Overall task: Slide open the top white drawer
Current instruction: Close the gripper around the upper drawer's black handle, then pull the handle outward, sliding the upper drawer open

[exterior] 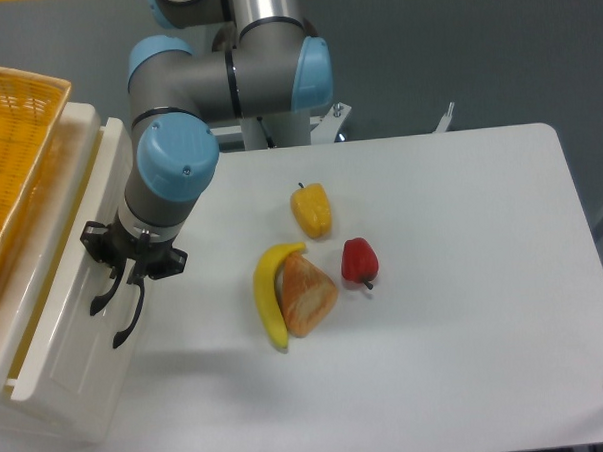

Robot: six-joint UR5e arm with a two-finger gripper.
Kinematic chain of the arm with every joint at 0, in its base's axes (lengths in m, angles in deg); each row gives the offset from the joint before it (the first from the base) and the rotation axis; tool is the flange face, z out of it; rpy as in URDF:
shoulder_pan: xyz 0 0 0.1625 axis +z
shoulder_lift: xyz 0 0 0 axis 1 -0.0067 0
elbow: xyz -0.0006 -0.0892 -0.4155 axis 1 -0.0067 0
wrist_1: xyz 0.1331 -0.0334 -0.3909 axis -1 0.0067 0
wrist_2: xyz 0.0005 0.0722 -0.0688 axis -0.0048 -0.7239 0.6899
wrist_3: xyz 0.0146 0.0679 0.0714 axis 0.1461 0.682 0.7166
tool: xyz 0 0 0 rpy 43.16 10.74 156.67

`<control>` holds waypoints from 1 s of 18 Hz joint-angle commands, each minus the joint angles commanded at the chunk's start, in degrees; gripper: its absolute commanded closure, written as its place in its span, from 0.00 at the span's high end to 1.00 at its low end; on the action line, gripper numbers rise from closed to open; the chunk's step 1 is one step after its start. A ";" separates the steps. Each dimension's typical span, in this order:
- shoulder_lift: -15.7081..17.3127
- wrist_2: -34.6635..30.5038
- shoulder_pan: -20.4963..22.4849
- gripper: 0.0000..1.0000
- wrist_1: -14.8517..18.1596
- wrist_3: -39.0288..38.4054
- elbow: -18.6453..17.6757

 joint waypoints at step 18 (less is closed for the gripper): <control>0.17 -0.09 1.14 0.15 0.09 0.09 0.00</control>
